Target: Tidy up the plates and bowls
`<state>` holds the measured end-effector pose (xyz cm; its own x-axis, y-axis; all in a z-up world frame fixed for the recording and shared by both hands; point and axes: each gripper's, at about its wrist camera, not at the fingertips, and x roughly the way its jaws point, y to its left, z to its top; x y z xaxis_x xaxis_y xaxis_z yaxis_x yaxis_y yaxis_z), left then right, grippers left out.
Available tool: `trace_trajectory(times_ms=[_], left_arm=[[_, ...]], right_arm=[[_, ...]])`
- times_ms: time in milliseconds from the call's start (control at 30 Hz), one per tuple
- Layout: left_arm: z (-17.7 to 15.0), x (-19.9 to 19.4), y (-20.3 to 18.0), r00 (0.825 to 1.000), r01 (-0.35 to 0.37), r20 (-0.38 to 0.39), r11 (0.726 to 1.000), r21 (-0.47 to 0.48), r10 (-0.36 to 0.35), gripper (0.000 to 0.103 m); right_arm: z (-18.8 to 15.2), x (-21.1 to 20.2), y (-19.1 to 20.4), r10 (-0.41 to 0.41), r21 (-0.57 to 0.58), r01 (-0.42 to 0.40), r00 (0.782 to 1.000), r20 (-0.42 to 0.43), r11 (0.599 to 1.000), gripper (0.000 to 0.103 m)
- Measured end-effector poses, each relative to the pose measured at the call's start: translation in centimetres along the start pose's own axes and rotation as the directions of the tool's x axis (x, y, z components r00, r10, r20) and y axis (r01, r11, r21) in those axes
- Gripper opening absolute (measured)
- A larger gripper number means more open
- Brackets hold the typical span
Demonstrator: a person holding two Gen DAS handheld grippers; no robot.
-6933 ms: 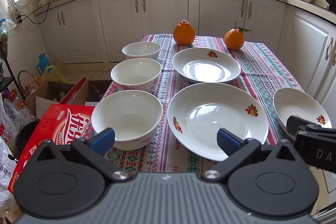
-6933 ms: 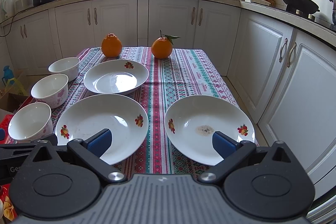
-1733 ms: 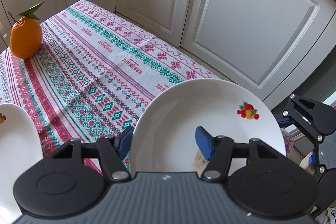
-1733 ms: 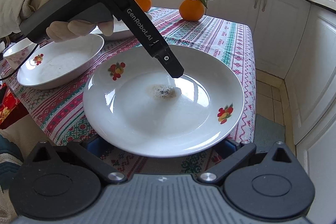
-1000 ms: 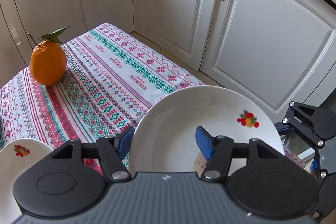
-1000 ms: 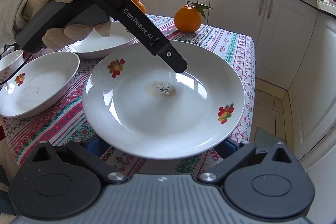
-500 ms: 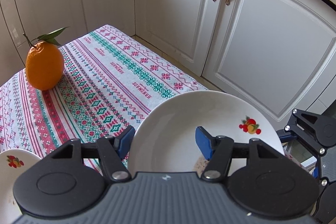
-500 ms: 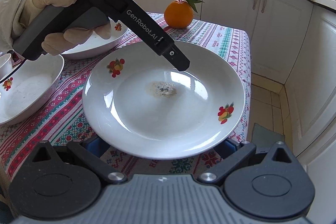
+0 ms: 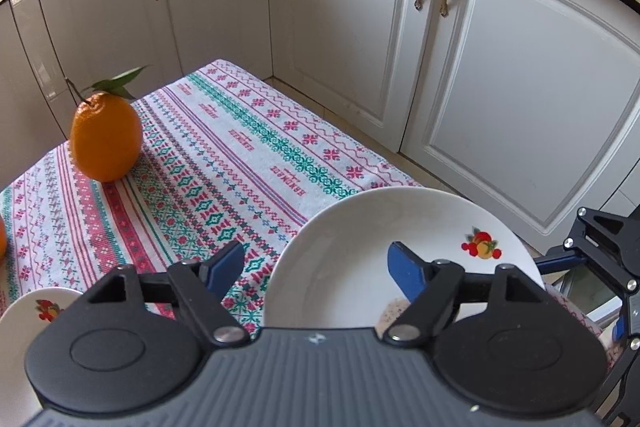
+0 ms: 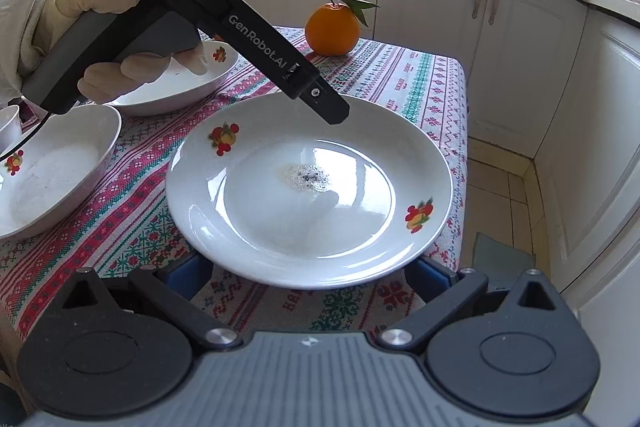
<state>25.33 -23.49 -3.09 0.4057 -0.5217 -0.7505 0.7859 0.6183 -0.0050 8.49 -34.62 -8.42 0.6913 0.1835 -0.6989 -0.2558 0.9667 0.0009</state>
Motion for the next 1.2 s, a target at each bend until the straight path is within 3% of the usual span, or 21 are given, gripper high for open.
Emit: trace_trajectory(times_ms=[267,667,933,1067,1200], left_arm=[[-0.4,-5.6,0.2,0.993,-0.083,0.083,0.996,-0.017,0.084,0.089],[-4.4,-15.5,-1.4,0.966,-0.148,0.205,0.986,-0.073,0.160,0.094],[-10.2,-21.1,-1.9,0.926,-0.230,0.270,0.962,-0.150,0.264,0.097],[-13.6,-22.8,-2.2,0.897,-0.288,0.291,0.939,-0.187,0.333,0.097],[-16.9,-23.8,-2.8,0.868,-0.359,0.292,0.914,-0.191,0.402,0.097]], right_arm=[[0.2,-3.9,1.2,0.013,0.041,-0.017,0.997,0.082,0.999,0.103],[1.7,-6.3,5.8,-0.071,0.120,0.061,0.994,0.078,0.991,0.103],[1.6,-6.8,9.1,-0.126,0.165,0.113,0.990,0.068,0.980,0.103],[1.1,-6.3,10.8,-0.082,0.162,0.067,0.993,0.090,0.985,0.103],[0.4,-4.9,12.7,-0.037,0.143,0.029,0.998,0.050,0.989,0.103]])
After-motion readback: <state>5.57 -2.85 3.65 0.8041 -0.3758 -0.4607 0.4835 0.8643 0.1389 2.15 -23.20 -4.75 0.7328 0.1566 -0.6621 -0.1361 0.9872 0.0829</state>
